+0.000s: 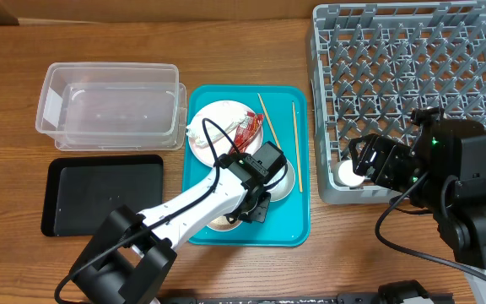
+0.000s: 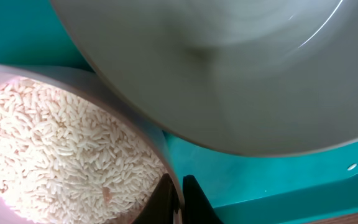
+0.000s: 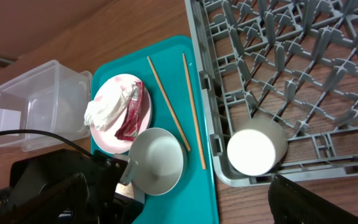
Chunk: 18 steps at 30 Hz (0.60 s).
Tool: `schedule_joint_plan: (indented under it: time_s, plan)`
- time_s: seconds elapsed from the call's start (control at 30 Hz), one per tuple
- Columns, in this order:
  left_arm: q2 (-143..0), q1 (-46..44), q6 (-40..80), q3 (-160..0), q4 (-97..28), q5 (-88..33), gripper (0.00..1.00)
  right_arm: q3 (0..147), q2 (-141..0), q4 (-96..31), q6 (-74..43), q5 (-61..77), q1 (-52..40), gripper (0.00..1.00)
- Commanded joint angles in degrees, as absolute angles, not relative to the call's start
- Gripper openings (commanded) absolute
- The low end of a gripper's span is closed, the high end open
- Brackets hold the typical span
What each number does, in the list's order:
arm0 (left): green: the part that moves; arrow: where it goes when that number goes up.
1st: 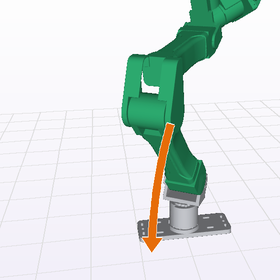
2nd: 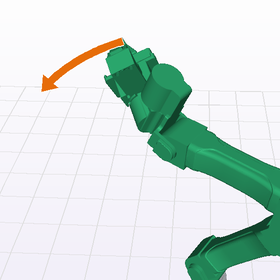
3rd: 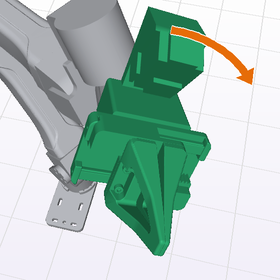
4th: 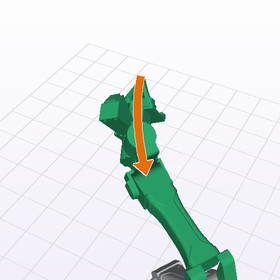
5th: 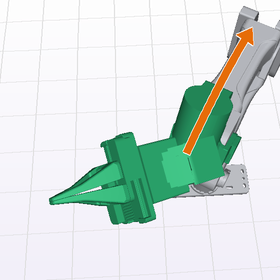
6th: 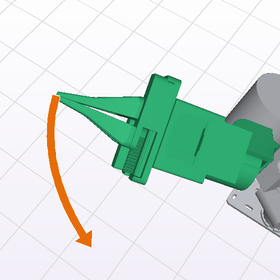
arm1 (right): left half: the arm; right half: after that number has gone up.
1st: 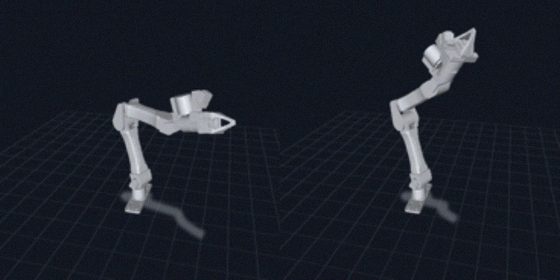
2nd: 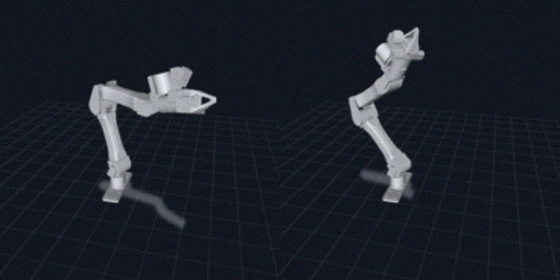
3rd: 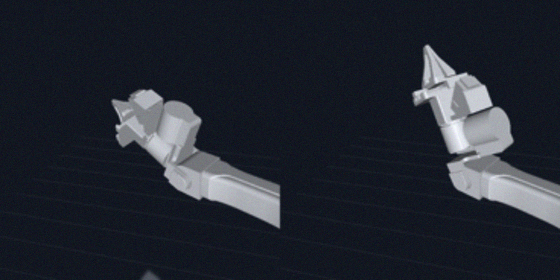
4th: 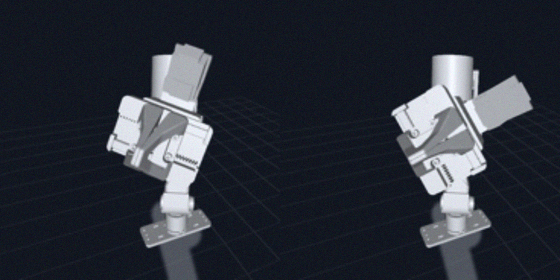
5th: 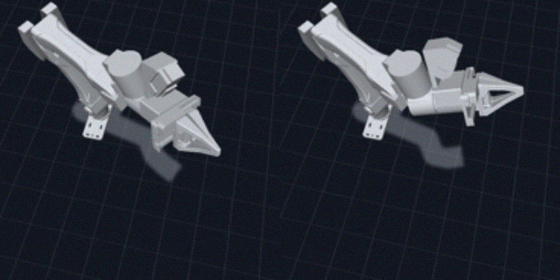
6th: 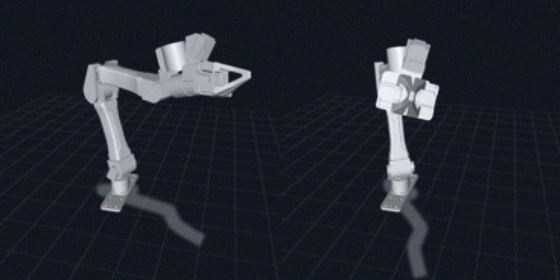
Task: Sort waste into correct bins and load items into the dishwasher
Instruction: 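Grasp the pink bowl of rice with the left gripper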
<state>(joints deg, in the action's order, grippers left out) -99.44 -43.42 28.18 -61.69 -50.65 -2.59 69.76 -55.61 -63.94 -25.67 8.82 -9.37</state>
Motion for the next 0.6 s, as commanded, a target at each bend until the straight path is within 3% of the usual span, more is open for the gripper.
schedule_joint_plan:
  time_s: [0.0, 0.33, 0.57]
  plan:
    - [-100.1, -43.4, 28.6, -62.3, -52.3, -4.0, 0.04, 71.3, -55.4, -63.8, -25.3, 9.3, -9.1, 0.94]
    - [-90.1, -37.3, 30.4, -65.6, -60.4, -6.6, 0.04, 71.3, -55.4, -63.8, -25.3, 9.1, -9.1, 0.94]
    - [-81.4, -19.6, 21.9, -65.6, -60.4, -21.6, 0.04, 71.3, -55.4, -63.8, -25.3, 9.1, -9.1, 0.94]
